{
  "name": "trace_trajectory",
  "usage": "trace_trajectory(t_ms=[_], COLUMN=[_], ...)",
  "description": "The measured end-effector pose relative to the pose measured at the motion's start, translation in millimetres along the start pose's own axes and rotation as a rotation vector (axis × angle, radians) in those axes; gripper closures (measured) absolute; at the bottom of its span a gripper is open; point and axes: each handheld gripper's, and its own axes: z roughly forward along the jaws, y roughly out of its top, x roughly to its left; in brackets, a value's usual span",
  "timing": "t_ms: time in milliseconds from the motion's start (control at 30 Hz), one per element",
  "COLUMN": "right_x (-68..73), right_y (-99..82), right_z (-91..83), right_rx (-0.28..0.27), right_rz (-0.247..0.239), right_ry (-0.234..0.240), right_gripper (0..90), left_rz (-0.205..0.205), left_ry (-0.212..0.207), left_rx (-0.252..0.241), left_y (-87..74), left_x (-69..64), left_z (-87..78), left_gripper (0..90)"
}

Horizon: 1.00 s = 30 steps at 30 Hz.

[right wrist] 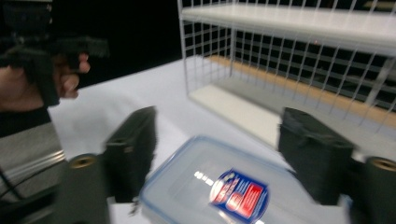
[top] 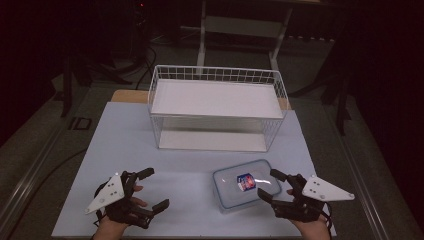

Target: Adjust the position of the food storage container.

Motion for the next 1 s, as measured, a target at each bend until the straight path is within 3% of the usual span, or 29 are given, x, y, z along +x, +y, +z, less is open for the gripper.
trace_trajectory(t_ms=[33,100,133,167,233,300,567,1000], right_x=[0.0,5.0,5.0,8.0,8.0,9.4,14.1,23.7], right_y=[0.0,-8.6,-8.6,-14.5,-14.5,-23.5,-37.6,-57.1], right_z=[0.0,5.6,5.6,10.2,10.2,16.9,30.0,52.9], right_rx=[0.0,0.058,0.058,0.087,0.087,0.122,0.201,0.329], right_rz=[0.0,-0.022,-0.022,-0.041,-0.041,-0.02,-0.05,-0.097], right_ry=[0.0,-0.007,-0.007,-0.003,-0.003,0.041,0.118,0.234], right_gripper=[36.6,49.2,49.2,55.5,55.5,64.0,89.8,90.0], left_rz=[0.0,-0.002,-0.002,-0.005,-0.008,-0.007,-0.014,0.014], left_ry=[0.0,0.0,0.0,-0.002,-0.001,-0.004,-0.016,-0.006], left_rx=[0.0,0.004,0.004,0.004,0.006,0.01,0.036,0.089], left_y=[0.0,-0.3,-0.3,-0.6,-0.9,-1.4,-3.5,-7.3], left_x=[0.0,0.7,0.7,1.2,1.2,0.9,1.8,1.0], left_z=[0.0,0.6,0.6,0.9,1.2,1.9,4.6,8.4], left_gripper=[0.0,0.0,0.0,0.0,0.0,0.0,0.0,0.0])
